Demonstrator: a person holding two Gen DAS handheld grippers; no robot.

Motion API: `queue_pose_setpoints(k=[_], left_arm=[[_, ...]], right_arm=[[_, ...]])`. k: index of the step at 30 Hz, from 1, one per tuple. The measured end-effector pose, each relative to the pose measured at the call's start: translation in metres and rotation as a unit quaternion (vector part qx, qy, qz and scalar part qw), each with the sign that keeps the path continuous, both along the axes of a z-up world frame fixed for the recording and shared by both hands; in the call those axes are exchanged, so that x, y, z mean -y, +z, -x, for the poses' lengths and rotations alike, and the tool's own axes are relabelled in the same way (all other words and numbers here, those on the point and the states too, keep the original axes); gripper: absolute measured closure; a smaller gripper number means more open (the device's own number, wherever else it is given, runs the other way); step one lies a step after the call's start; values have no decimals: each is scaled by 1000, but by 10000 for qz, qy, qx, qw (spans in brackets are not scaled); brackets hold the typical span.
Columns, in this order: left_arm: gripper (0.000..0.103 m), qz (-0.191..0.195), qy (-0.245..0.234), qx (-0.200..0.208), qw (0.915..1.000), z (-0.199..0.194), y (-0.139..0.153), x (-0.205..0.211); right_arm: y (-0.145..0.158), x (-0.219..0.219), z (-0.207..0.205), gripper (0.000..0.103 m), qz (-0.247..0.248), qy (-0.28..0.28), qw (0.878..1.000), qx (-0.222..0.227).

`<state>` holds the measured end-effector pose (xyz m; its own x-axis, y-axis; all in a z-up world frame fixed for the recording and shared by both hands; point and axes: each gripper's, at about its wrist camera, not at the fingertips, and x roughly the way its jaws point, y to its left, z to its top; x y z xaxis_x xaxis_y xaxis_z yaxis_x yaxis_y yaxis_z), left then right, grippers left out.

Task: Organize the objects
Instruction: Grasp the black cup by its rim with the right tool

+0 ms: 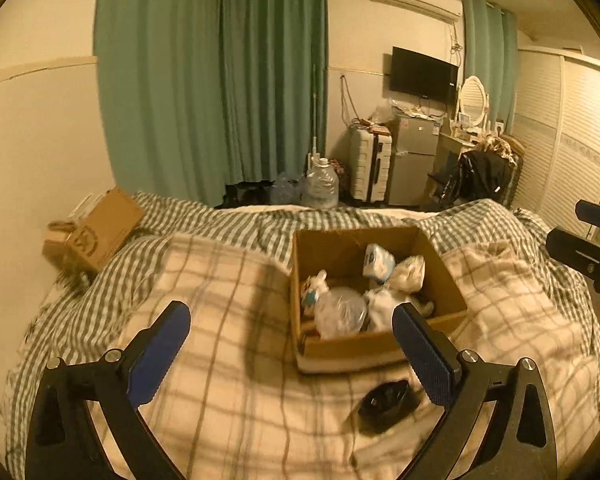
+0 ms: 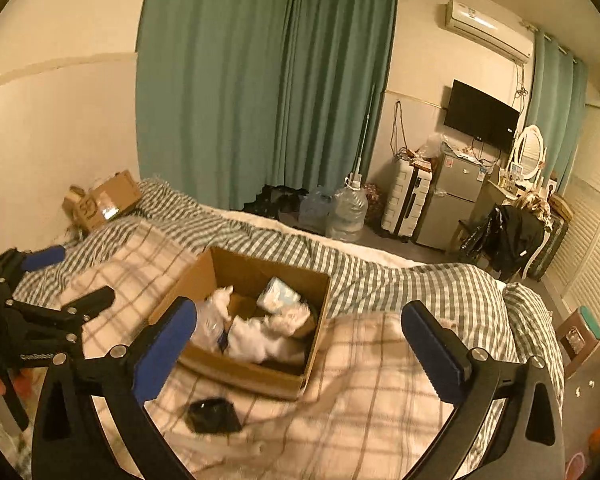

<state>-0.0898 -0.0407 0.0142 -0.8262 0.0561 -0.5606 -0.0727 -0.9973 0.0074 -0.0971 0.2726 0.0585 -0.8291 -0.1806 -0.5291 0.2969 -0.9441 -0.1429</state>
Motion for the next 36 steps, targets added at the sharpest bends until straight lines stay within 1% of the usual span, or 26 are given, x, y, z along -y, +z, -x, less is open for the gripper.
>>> queue_pose_setpoints(k=[3, 5, 7, 10, 12, 15, 20, 24, 29, 30, 31, 32, 34, 36], left_arm=[[0, 25, 83, 48, 10000, -15, -21, 2], [0, 39, 199, 158, 9997, -19, -38, 4], [0, 76, 261, 278, 9992, -19, -57, 4], [0, 376, 413, 523, 9971, -15, -85, 6], [0, 483, 565, 743, 9945, -9, -99, 10], [0, 419, 742, 964, 9917, -4, -111, 19], [0, 281, 777, 1170, 9897, 1, -121, 29], [0, 121, 825, 1281, 9883, 2, -126, 35], [0, 63, 853, 1322, 9875, 4, -128, 37], [0, 64, 861, 1328, 9874, 4, -128, 37], [0, 63, 865, 1332, 9873, 4, -128, 37], [0, 60, 874, 1335, 9872, 4, -128, 37], [0, 47, 879, 1338, 9871, 4, -128, 38], [0, 38, 871, 1337, 9872, 4, -128, 37]], right_arm=[[-24, 5, -9, 0, 3, -31, 9999, 136], [-46, 11, -10, 0, 29, 52, 9994, 333], [-74, 20, -7, 0, 28, 196, 9981, 592], [-113, 31, 1, 0, -51, 312, 9946, 989], [-139, 39, 8, 0, -216, 291, 9916, 1241], [-165, 48, 20, 0, -522, 265, 9862, 1552], [-194, 67, 29, 0, -831, 453, 9772, 1902], [-218, 84, 35, 0, -1175, 592, 9672, 2174], [-239, 93, 44, 2, -1287, 682, 9567, 2519], [-242, 93, 46, 3, -1296, 675, 9551, 2579], [-244, 94, 47, 11, -1311, 675, 9534, 2632], [-248, 94, 48, 27, -1320, 691, 9505, 2727], [-248, 91, 47, 28, -1282, 694, 9505, 2743], [-237, 86, 42, 28, -1172, 695, 9555, 2617]])
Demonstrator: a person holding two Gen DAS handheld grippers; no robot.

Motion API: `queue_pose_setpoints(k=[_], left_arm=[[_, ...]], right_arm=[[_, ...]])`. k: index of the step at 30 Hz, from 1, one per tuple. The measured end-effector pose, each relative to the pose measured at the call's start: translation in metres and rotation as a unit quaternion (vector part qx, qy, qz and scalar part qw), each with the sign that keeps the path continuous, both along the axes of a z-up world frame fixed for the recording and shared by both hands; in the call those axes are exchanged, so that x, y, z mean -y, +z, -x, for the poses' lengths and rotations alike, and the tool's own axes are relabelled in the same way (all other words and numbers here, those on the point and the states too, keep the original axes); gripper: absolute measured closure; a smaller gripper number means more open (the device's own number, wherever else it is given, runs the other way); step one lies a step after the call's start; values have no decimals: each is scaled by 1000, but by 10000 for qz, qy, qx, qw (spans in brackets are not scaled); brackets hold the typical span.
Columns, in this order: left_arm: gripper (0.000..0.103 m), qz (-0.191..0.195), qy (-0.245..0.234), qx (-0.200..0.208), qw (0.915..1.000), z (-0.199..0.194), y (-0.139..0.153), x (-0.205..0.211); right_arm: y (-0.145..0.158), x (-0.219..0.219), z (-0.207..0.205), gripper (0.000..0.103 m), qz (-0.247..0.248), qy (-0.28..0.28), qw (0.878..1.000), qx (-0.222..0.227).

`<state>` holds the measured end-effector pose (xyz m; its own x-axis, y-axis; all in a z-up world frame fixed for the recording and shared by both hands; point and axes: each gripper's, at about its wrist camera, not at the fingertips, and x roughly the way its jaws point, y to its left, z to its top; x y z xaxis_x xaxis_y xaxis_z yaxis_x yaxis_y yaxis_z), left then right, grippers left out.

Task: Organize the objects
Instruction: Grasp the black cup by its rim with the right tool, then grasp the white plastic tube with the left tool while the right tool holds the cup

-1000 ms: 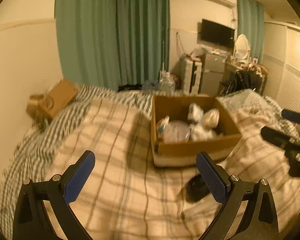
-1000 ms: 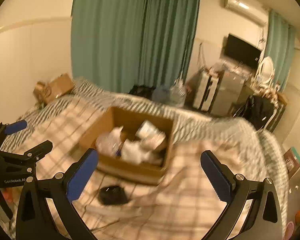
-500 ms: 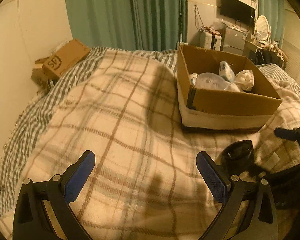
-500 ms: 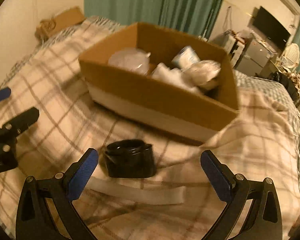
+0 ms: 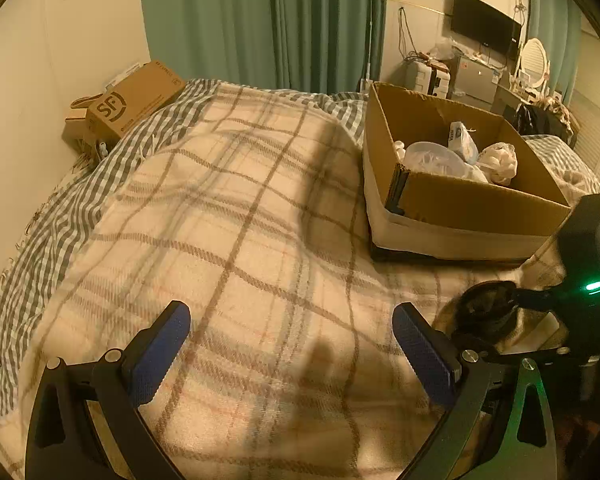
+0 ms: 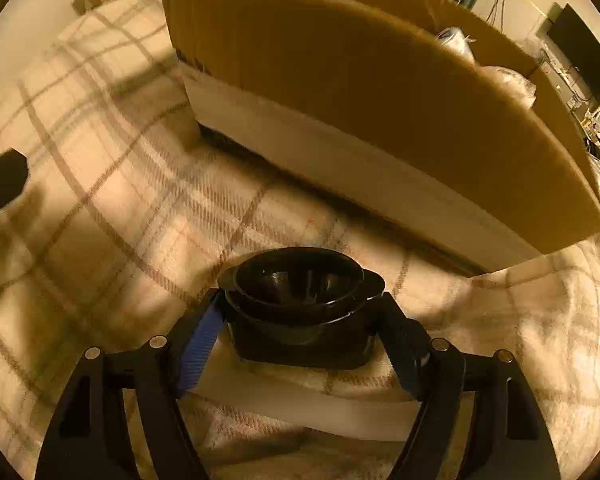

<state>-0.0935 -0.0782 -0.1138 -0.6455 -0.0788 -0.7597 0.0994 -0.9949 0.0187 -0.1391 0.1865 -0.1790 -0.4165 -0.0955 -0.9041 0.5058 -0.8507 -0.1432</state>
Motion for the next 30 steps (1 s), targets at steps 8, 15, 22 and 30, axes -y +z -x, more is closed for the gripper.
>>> queue_pose_setpoints(k=[8, 15, 22, 30], left_arm=[[0, -136, -615, -118, 9979, -8, 8, -37], [1, 3, -1584, 106, 9873, -13, -12, -100], [19, -89, -2225, 940, 9703, -1, -54, -123], [58, -321, -2841, 1246, 9501, 2, -71, -142]], right_arm=[[74, -62, -40, 28, 343, -564, 9952, -716], [103, -93, -48, 28, 652, -993, 9875, -1041], [91, -99, -46, 28, 844, -1004, 9872, -902], [88, -102, -45, 28, 935, -1045, 9866, -839]])
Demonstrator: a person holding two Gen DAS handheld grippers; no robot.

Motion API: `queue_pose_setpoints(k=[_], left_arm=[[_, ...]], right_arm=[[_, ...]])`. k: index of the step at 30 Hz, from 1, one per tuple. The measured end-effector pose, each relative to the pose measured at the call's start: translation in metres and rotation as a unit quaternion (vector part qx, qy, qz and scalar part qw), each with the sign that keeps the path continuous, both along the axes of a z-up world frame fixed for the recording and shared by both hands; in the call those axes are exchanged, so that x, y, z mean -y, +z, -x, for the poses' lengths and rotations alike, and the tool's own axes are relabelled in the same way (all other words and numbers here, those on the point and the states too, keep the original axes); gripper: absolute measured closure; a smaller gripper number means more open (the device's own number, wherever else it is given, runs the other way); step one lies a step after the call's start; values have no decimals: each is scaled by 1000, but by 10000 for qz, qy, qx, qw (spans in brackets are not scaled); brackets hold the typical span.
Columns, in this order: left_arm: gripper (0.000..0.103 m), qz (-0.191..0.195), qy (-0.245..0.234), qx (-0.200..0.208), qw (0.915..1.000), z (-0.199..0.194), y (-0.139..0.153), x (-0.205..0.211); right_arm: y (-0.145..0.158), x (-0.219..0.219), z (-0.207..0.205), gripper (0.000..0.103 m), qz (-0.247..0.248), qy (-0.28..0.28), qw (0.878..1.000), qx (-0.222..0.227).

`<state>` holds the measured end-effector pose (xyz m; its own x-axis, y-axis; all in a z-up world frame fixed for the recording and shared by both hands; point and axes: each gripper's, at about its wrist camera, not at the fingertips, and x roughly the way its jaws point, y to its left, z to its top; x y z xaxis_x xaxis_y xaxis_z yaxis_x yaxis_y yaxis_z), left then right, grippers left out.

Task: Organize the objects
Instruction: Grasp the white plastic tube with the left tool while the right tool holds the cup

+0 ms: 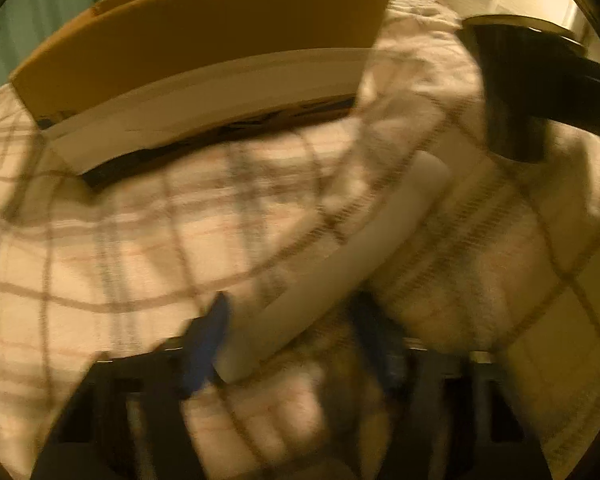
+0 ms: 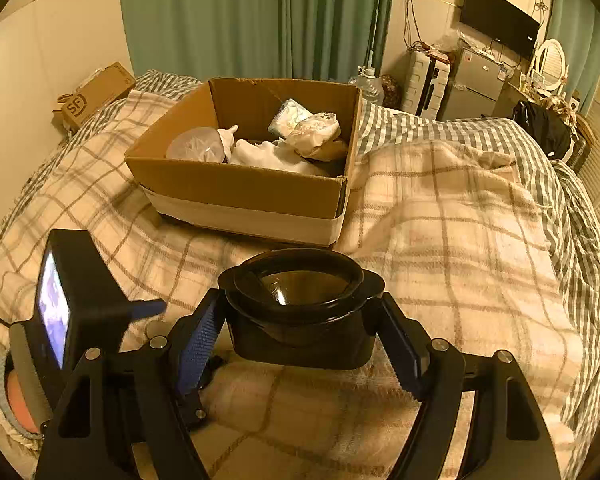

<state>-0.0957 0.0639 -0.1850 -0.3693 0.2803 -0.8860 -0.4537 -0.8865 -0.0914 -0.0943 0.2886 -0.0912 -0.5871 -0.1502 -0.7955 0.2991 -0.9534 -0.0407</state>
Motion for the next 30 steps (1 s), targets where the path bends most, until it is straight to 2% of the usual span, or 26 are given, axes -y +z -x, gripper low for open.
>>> queue_pose_setpoints(k=[1, 2, 4, 7, 10, 18, 24, 30], left_arm=[[69, 12, -60, -30, 10000, -2, 1, -2], [74, 81, -120, -96, 9998, -5, 2, -5], [82, 142, -96, -174, 9997, -9, 6, -5], [93, -33, 108, -279, 9995, -15, 22, 6], [93, -113, 323, -557, 9979, -25, 45, 17], [93, -663, 657, -708, 9931, -51, 87, 43], [93, -763, 843, -919, 9892, -65, 112, 65], [93, -777, 1050, -1141, 9848, -61, 130, 80]], right_arm=[[0, 0, 0, 28, -1, -2, 10000, -4], [0, 0, 0, 28, -2, -5, 10000, -8], [0, -1, -1, 28, -16, -26, 10000, -21], [4, -2, -4, 28, -23, -69, 9999, -74], [8, -5, -9, 28, 7, -134, 9998, -126], [31, -9, -36, 28, 118, -198, 9990, -370], [45, -5, -52, 28, 164, -172, 9985, -501], [57, 3, -62, 28, 179, -70, 9978, -627]])
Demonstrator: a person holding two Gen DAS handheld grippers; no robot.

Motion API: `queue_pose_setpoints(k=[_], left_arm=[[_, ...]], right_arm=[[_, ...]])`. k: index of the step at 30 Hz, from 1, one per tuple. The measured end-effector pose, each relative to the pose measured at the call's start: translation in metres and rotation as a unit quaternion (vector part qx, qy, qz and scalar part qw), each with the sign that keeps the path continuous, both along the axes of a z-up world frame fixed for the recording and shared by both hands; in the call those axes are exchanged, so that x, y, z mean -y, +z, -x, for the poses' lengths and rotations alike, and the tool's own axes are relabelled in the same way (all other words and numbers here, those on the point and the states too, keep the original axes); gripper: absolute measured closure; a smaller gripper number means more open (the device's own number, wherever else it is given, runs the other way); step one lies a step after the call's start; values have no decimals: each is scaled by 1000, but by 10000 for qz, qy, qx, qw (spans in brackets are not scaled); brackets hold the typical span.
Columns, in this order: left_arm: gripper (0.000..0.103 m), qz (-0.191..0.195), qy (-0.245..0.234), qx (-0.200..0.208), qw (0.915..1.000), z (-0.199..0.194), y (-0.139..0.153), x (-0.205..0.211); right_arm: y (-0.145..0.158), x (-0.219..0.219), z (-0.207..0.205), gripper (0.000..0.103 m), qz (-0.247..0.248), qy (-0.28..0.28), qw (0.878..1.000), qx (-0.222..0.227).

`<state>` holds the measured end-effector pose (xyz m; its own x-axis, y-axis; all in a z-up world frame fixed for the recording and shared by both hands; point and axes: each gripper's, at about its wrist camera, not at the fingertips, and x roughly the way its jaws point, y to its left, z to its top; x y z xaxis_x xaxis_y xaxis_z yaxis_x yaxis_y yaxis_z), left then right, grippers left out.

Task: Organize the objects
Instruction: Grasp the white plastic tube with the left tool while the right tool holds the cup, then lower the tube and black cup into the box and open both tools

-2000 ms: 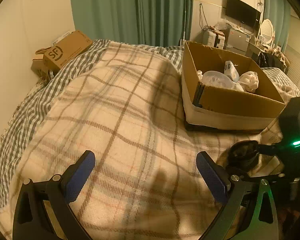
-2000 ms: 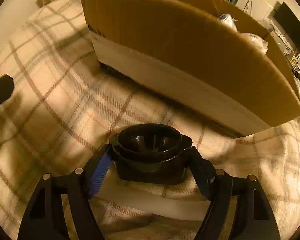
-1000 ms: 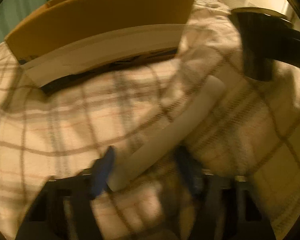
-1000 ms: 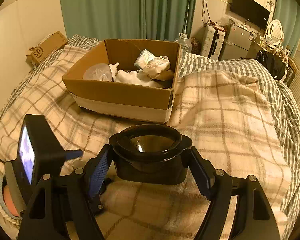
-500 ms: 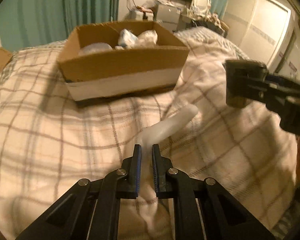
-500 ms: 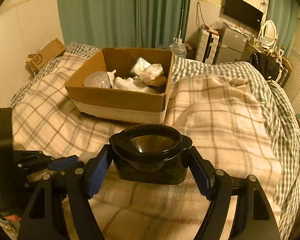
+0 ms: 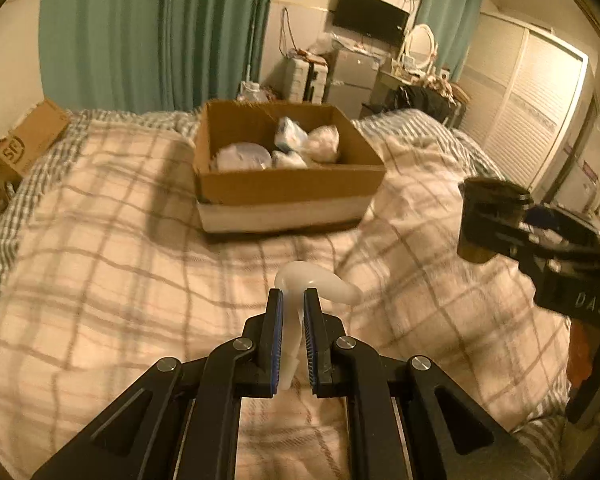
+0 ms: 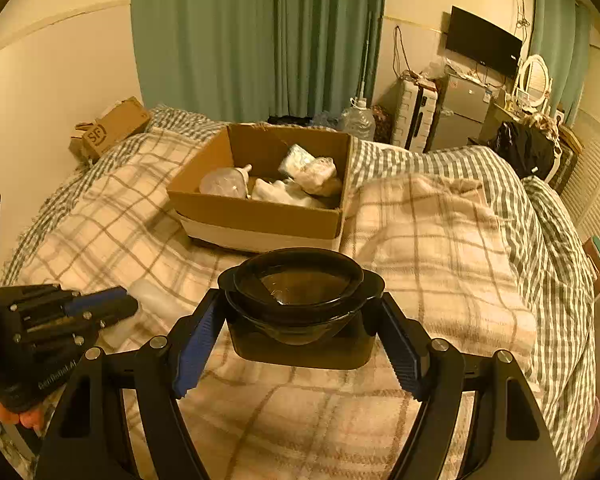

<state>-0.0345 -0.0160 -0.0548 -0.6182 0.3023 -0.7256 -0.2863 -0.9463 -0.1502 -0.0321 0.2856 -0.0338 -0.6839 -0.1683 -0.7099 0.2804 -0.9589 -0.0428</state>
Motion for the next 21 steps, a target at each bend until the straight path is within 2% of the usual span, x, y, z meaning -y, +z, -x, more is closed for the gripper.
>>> queue_pose_setpoints(k=[5, 12, 17, 21], left_arm=[[93, 203, 143, -468, 9986, 13, 32, 2], [93, 266, 259, -895, 9953, 63, 70, 0], [93, 293, 318, -1064, 9934, 106, 82, -5], [93, 370, 358, -1077, 9928, 139, 82, -10]], right_arm=[[15, 6, 6, 28, -28, 108, 9998, -148], [56, 16, 41, 28, -250, 255, 9975, -602], [78, 26, 80, 28, -363, 320, 9954, -832], [85, 30, 118, 28, -338, 332, 9953, -850]])
